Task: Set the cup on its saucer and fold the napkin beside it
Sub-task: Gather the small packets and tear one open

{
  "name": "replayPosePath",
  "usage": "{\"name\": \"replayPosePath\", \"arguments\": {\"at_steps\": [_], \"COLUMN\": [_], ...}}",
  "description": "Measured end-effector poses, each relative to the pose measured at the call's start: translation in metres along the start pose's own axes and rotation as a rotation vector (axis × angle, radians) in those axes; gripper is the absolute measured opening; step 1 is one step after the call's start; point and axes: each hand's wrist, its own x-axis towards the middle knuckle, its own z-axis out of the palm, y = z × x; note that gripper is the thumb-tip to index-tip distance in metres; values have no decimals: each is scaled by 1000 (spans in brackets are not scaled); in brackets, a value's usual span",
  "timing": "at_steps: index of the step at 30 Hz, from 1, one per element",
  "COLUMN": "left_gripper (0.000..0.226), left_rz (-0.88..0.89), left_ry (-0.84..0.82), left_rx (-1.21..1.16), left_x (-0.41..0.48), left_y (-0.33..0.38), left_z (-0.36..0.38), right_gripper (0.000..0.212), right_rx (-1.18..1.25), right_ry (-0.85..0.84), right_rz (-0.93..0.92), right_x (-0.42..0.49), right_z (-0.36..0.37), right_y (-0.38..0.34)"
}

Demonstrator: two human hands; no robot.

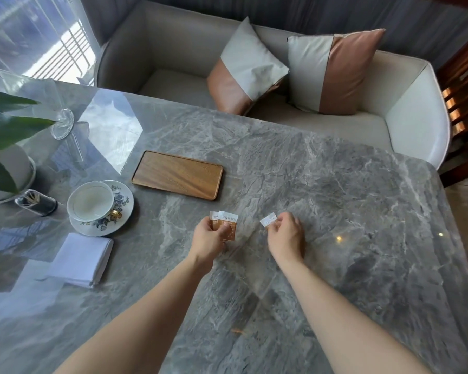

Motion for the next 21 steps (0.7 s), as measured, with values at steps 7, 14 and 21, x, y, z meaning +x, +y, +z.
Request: {"name": "replayPosePath", "arguments": {"at_steps": [7, 14, 21], "left_gripper": [7, 10, 13], "left_rz": [3, -13, 2], "left_ry": [35, 50, -33], "left_rx": [-28, -85, -126], "left_x": [4, 1, -9], "left_y": [-6, -6, 0], "left_z": [-15, -19, -32], "right_gripper": [23, 8, 2], "right_rx": [-144, 456, 558], "right_ry": [-196, -325, -388], "right_rz": [102, 196, 157], "right_x": [21, -16, -47], "right_z": [0, 0, 18], "right_y": [7, -30, -63]}}
